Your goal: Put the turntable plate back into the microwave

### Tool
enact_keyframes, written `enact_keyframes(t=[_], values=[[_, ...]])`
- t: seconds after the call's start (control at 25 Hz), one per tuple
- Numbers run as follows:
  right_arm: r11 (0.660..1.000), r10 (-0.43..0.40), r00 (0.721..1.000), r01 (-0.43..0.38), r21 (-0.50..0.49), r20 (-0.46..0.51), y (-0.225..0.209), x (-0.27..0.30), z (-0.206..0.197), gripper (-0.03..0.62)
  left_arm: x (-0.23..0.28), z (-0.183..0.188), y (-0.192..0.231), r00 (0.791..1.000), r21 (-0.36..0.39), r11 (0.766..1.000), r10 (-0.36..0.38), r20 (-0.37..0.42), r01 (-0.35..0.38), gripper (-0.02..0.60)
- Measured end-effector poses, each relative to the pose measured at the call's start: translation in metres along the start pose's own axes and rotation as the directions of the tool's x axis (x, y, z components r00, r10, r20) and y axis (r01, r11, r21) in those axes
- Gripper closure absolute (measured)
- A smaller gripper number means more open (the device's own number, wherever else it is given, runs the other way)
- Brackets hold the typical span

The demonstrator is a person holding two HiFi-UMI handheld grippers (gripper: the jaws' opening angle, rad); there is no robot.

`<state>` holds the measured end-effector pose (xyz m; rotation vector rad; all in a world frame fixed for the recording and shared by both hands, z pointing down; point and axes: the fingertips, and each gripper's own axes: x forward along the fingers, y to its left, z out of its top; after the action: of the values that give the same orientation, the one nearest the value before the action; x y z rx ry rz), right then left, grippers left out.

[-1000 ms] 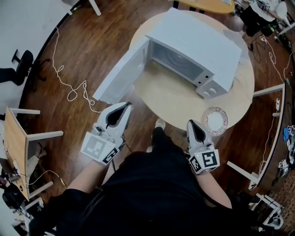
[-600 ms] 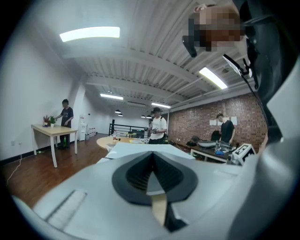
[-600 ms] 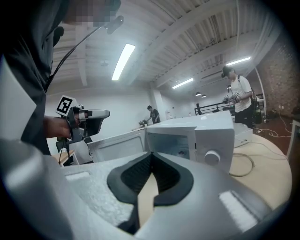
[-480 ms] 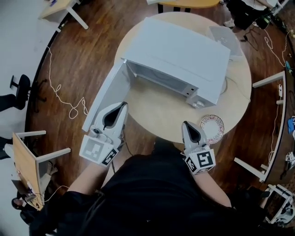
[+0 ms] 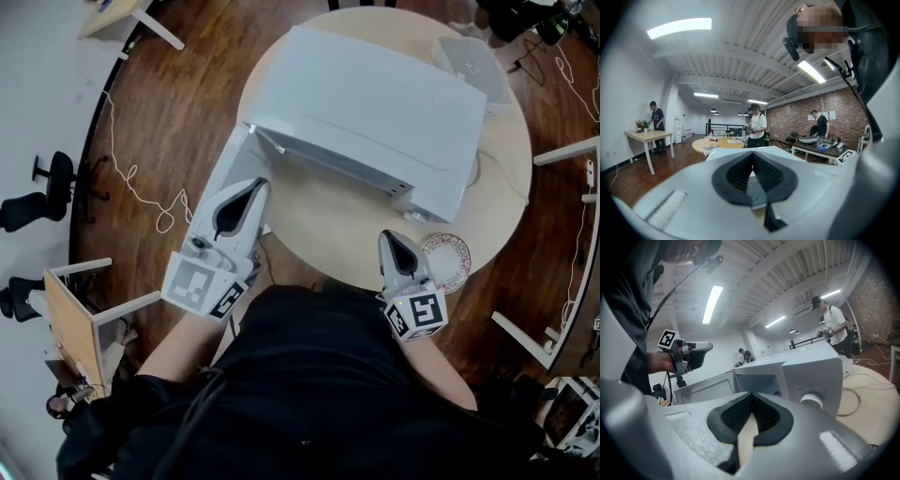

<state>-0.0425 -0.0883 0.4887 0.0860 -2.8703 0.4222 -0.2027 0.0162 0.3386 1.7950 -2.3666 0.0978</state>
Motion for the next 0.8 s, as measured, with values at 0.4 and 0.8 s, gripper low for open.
enact_keyframes(t=[0.4, 0.8], values=[[0.999, 0.011, 1.000, -0.010, -0.052, 0.024, 0.012, 0.016, 0.009, 0.592, 0.017, 0.009, 0.008, 0.998, 0.016, 0.998, -0.056, 0.042, 0.056, 0.575], [0.939, -0.287, 0.947, 0.308, -0.153, 0.145, 0.017, -0.018, 0.038, 0.592, 0.051, 0.002, -0.032, 0.910, 0.024, 0.910, -0.414, 0.012, 0.413, 0.575]])
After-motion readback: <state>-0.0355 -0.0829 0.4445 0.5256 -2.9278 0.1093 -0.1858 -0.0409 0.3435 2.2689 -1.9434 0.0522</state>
